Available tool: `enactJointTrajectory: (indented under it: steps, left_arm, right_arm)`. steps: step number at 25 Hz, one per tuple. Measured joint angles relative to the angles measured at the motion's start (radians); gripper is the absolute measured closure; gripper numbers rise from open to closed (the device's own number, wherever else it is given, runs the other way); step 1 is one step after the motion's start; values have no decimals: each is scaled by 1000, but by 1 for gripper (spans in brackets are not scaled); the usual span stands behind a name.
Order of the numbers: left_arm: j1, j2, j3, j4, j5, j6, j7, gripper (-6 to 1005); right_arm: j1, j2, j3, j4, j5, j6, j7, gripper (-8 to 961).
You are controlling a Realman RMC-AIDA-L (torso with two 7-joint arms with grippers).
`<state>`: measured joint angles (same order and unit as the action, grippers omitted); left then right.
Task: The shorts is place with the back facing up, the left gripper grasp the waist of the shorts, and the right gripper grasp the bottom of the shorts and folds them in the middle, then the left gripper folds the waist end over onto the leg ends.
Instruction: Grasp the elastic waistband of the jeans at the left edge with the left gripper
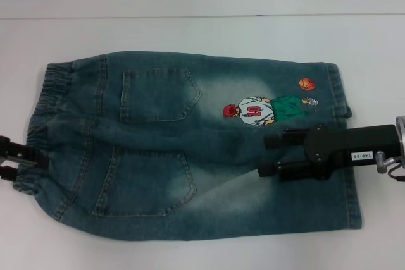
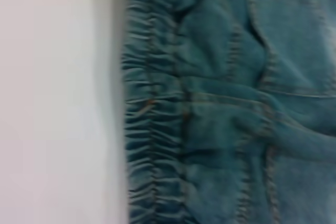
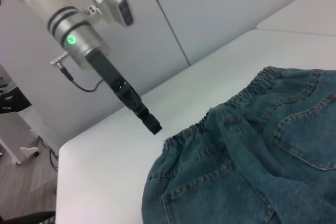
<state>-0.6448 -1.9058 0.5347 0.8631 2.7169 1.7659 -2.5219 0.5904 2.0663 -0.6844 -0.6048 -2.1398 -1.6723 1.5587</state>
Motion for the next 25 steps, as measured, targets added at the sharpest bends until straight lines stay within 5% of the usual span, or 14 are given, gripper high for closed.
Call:
enactJointTrajectory:
  steps: [25]
  left_arm:
    - [-12,-6,16,-65,65,-152,-61,125]
  right_arm:
    - [4,3,-29,8,0,29,0,146]
